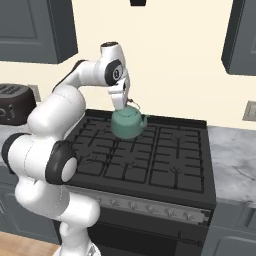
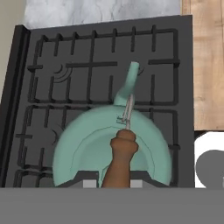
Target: The kettle is done boiling. Turn off the stove, then wait for 300 timesteps before moving the kettle to the dining table.
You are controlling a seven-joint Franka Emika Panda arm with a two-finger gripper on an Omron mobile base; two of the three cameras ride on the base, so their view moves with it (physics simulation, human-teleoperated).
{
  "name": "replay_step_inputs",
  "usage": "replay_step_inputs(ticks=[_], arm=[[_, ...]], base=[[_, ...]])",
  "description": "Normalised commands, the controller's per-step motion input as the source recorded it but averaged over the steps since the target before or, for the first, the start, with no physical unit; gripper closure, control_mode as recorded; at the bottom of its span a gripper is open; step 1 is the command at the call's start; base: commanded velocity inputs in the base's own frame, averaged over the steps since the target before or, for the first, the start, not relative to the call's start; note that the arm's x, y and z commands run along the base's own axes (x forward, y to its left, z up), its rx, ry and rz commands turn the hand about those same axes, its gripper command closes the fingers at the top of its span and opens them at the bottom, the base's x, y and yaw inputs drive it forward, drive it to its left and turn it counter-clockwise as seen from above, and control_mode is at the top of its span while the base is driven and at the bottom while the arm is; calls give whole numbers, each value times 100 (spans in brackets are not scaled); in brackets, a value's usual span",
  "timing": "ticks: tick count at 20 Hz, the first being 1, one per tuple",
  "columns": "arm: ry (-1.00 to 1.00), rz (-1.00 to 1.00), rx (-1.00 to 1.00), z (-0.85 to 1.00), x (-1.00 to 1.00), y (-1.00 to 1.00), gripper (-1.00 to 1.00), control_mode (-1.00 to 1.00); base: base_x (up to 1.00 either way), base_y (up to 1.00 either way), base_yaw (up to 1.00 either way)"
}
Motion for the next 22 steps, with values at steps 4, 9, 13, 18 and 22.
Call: replay_step_inputs(ticks=[4,9,13,18,22], arm=[[-3,-6,0,1,-44,0,100,-100],[-4,-3,0,1,-42,0,100,-100],[-5,0,0,1,-38,0,100,-100],[-3,0,0,12,-37,0,100,-100],[0,0,-1,1,-7,6,100,-100]], base=[[0,0,0],[0,0,0],[0,0,0],[0,0,0],[0,0,0]])
